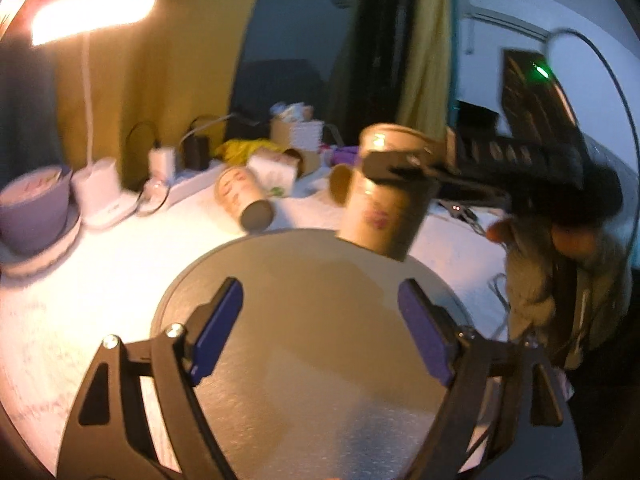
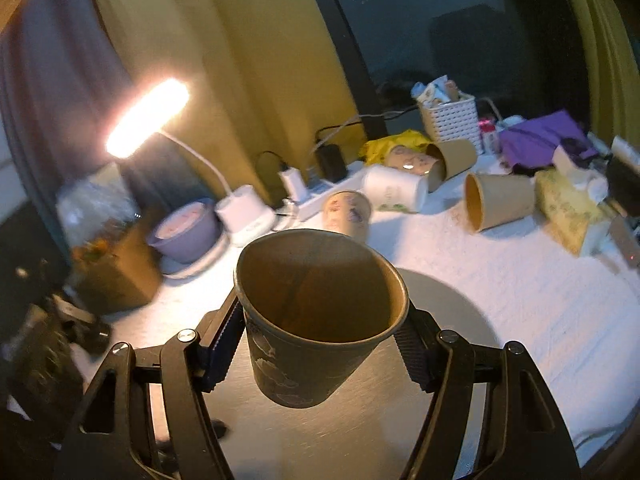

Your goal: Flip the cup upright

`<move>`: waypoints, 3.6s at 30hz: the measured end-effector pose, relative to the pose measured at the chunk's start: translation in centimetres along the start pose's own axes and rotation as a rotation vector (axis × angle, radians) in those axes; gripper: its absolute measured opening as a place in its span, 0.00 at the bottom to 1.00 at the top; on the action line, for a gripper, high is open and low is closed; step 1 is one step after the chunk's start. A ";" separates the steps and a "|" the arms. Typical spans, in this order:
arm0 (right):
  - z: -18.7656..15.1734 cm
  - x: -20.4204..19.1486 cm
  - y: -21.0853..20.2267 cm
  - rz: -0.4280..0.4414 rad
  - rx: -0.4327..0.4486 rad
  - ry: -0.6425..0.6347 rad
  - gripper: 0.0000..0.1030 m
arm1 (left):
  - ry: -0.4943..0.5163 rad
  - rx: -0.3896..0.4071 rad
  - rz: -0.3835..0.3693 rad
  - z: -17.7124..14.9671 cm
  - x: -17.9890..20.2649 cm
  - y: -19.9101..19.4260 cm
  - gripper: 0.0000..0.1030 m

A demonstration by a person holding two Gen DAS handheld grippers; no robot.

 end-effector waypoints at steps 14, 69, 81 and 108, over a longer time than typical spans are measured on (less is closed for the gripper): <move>-0.9 -1.5 6.6 -0.151 -0.041 -0.229 0.70 | -0.231 -0.033 0.049 0.2 -5.9 1.1 0.79; -5.7 -1.2 -0.9 -0.280 -0.055 -0.273 0.76 | -0.030 0.035 0.052 0.5 -1.7 -0.7 0.79; -3.7 -1.9 -6.4 -0.300 0.047 -0.275 0.76 | 0.052 0.125 0.022 3.2 1.3 -3.6 0.92; -0.7 -3.7 -12.9 -0.319 0.211 -0.302 0.76 | 0.137 0.317 0.081 9.0 4.3 -9.3 0.92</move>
Point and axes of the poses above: each gripper's, at about its wrist camera, not at the fingertips, and y roughly the way its jaws point, x to its right, z to its top, the point moved 5 cm from there along y, roughly the way its jaws point, and after that the axes turned 1 degree about y, right-handed, at the moved point
